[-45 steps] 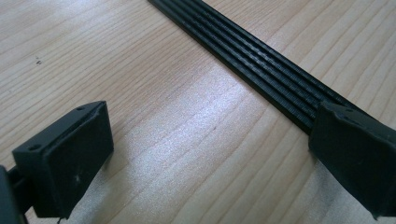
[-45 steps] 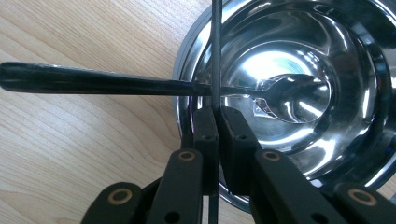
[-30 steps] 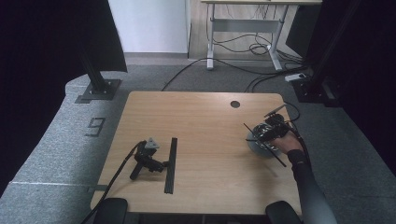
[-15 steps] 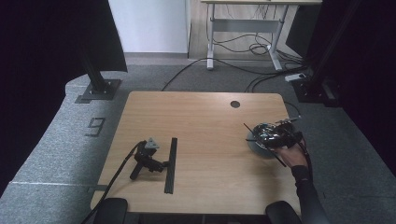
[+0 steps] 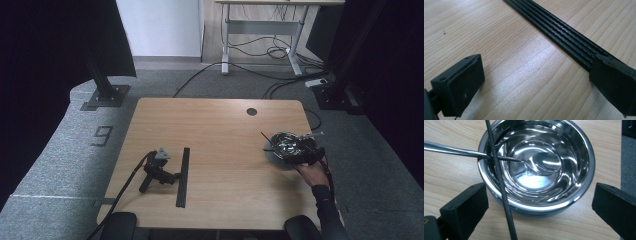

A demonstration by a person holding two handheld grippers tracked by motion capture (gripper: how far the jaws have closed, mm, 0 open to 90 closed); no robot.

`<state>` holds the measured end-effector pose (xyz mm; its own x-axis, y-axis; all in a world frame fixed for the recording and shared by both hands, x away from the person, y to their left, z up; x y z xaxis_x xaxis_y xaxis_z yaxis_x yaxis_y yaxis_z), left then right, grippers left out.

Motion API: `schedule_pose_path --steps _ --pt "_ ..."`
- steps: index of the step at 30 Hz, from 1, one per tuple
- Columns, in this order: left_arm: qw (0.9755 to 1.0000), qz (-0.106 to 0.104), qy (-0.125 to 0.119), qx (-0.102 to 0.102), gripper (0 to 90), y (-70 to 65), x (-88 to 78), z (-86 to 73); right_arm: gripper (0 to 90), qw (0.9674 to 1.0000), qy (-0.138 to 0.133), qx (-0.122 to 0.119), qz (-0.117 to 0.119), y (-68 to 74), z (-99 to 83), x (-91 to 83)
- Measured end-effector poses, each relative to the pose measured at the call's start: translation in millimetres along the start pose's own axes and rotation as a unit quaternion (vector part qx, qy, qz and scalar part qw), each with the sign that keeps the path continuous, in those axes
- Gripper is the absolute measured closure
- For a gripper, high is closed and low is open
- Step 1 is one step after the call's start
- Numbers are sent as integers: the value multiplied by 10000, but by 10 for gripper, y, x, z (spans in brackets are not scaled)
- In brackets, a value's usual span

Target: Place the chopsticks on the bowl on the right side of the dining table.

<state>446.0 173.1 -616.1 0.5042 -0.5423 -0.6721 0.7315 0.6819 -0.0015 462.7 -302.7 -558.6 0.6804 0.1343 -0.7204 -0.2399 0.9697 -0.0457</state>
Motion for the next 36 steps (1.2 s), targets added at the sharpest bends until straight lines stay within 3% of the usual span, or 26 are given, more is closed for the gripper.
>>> schedule_pose_path --steps 9,20,36 --pt "10000 1 -4 -2 0 0 1 1 24 10000 7 35 -63 -104 -70 -53" --pt "10000 0 -1 1 0 0 0 0 36 10000 1 -53 17 -47 -91 -75" --pt "10000 0 -1 0 0 0 0 0 68 9996 62 113 -232 -302 -119 -24"
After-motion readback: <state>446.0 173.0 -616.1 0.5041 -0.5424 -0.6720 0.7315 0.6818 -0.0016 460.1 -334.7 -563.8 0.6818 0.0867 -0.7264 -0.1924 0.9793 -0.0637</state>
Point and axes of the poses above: each handheld gripper's, and its own axes: x roughly forward along the jaws, z roughly out of its top, y roughly to its left, the point moved 9 cm from there along x, roughly forward along the jaws, and after that the axes turned 7 degrees about -y, right-handed, at the moved point
